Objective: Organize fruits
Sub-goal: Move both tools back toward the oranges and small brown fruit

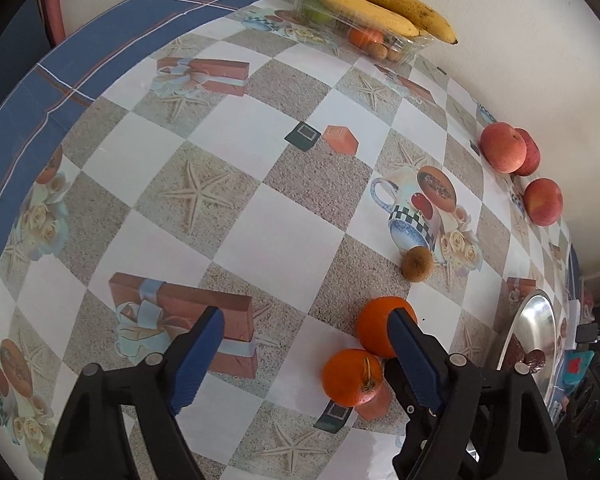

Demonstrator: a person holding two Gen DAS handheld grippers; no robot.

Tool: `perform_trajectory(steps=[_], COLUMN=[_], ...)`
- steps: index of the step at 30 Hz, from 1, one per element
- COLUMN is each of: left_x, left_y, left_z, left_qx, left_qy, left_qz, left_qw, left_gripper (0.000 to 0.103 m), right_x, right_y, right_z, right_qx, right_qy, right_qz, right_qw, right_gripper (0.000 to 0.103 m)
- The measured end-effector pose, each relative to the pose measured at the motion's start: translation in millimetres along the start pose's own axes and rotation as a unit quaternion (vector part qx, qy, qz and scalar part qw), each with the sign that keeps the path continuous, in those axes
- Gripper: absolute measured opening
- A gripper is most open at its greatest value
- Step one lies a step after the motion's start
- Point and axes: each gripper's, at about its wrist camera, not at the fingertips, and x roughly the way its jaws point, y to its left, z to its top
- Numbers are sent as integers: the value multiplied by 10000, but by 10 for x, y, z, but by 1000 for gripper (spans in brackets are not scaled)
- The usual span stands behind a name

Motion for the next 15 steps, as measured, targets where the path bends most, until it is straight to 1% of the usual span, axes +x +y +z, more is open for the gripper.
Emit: perform_trajectory(steps=[1, 7, 8, 9, 12, 14, 15], left_x=[3, -6, -3, 7, 56, 72, 70], left_y=[-4, -69, -86, -107, -165, -216, -241], left_z=[0, -18, -29, -38, -71, -88, -97], left_qx=[7, 108, 145, 173, 248, 364, 423], left_qy=[5, 36, 55, 92, 270, 305, 306], left_qz=[-2, -92, -114, -152, -255, -247, -232], left_qw=[10000, 9999, 9998, 9997, 9990, 9986, 9984], left_gripper=[85, 85, 82, 75, 65, 60, 59], right_x=[0, -48, -72, -88, -128, -168, -185], right_y=[-3, -38, -64, -91, -204, -269, -289], right_z=[2, -10, -20, -29, -80, -114, -127], right_qx=[25, 50, 87, 125, 287, 370, 387], right_qy=[-6, 18, 47, 90, 220, 278, 293], right_qz=[39, 15, -40, -119, -192, -239, -276], right_qw=[10000, 10000, 9999, 9998, 9992, 9986, 9984], right_gripper=[28, 28, 28, 28, 28, 28, 28])
